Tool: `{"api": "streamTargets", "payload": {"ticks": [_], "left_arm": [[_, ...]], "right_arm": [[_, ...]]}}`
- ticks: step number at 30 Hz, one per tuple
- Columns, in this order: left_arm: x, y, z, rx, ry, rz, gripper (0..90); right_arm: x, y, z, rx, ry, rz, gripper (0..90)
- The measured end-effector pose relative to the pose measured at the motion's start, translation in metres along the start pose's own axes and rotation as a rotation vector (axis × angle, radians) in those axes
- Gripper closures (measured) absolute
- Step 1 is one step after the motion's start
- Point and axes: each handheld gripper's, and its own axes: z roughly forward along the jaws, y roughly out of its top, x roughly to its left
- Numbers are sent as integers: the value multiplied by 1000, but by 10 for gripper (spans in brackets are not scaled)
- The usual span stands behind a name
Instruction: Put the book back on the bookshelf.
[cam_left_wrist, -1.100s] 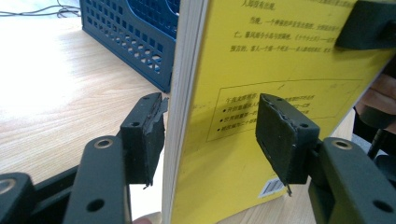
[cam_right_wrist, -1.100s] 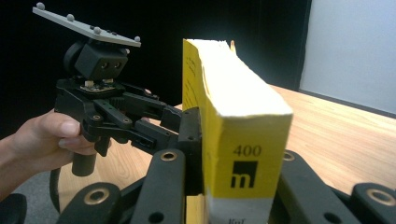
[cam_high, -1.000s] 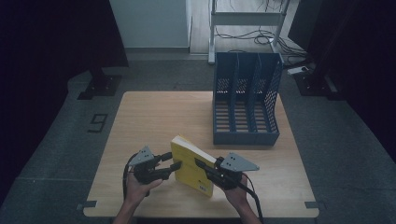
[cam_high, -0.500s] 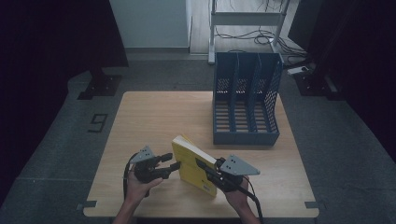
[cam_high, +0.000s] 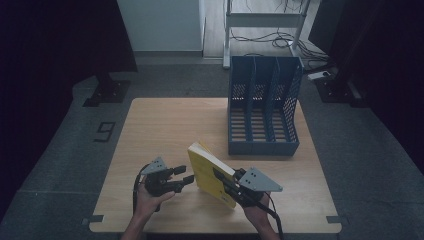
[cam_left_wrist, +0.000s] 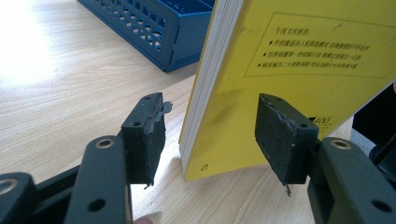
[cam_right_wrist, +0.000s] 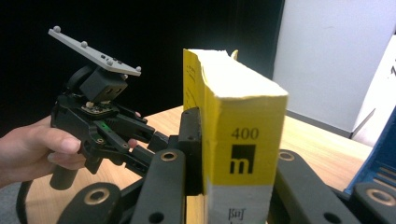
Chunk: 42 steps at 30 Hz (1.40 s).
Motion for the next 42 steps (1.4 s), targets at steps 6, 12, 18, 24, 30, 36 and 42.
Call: {"api": "streamTargets", "payload": {"ticks": [6,12,18,24,30,36,42], "left_arm": [[1,-1,1,10,-4,-3,419],[2,-1,3,19,-4,-12,416],[2,-2,4,23,-6,-16,416],[3,-3,5,30,-5,-20,414],[4,-3,4,30,-4,-27,412],[5,-3,5,33,-3,-32,411],[5,-4,6,33,13,-35,411]], "right_arm": [[-3,3,-5,-13,-33,8,749],[-8,6,-11,-32,-63,5,749],[-14,10,-19,-56,-98,3,749],[-21,13,-27,-72,-139,6,749],[-27,14,-32,-83,-172,5,750],[-31,15,-37,-98,-192,10,749],[-35,19,-44,-115,-215,15,749]]}}
